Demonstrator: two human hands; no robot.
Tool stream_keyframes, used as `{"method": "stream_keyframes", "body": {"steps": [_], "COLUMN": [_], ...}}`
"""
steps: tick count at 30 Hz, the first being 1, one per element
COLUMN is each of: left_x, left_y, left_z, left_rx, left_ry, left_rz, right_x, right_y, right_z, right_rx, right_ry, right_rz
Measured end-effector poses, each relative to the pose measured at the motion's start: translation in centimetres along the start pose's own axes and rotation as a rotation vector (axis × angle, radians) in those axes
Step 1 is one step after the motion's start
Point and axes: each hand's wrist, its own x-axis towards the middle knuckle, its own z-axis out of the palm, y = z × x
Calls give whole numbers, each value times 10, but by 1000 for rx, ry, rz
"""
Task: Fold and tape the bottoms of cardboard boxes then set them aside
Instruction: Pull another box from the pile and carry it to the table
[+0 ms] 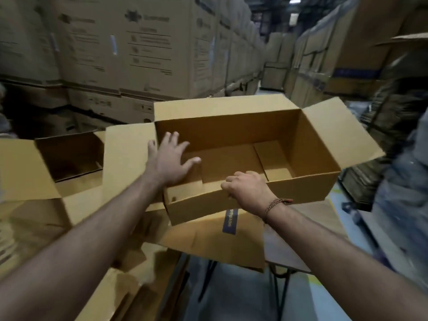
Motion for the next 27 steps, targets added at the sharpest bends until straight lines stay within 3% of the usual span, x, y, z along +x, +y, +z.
{"method": "stream_keyframes", "body": {"steps": [2,4,7,14,20,23,27], "left_x": [23,37,56,118,146,151,145], "left_y": [26,50,79,116,125,133,133], "left_z": [13,31,62,137,190,220,269], "left_rx": [-36,97,125,75,251,276,254], "left_ry": [-264,-456,-436,-373,-435,-521,-669], "left_rz": [171,355,484,479,448,425,262], "right_x": [12,19,20,10,-48,-70,-69], "right_y": [24,45,73,131,208,232,246], "right_z": [16,32,60,139,220,251,280], "right_rx": [9,16,30,82,240,249,405], "right_ry": [-60,-101,-149,-194,-488,-508,-513], "right_rz": [70,155,248,367,620,663,651]}}
